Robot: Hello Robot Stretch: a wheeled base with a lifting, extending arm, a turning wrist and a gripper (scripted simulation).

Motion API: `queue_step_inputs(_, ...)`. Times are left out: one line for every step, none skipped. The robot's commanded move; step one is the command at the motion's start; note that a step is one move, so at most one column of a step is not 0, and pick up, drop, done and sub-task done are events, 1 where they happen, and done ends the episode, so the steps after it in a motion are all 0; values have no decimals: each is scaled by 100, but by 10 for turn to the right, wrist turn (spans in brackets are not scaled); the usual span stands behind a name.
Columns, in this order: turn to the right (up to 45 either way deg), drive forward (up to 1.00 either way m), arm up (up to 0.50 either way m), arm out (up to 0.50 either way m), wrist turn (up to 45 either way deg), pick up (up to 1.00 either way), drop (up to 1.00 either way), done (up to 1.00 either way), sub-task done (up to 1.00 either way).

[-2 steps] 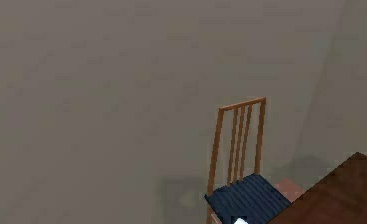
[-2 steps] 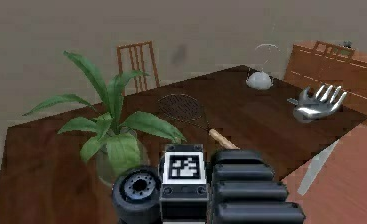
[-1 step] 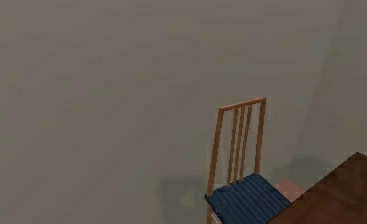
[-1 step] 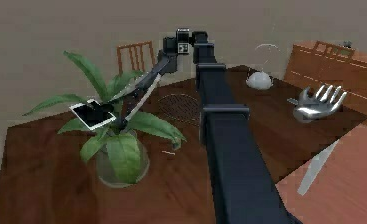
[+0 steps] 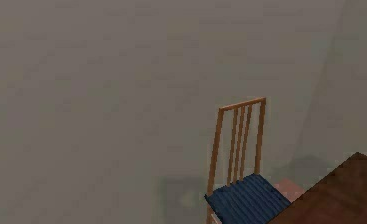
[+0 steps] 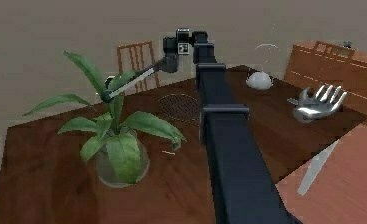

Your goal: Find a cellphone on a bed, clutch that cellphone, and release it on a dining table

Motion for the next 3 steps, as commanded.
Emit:
queue_step_inputs(0, 0, 0, 0, 450, 0, 0, 0, 0)
queue_step_inputs(0, 0, 0, 0, 390, 0, 0, 0, 0)
queue_step_inputs(0, 0, -32, 0, 0, 0, 0, 0, 0)
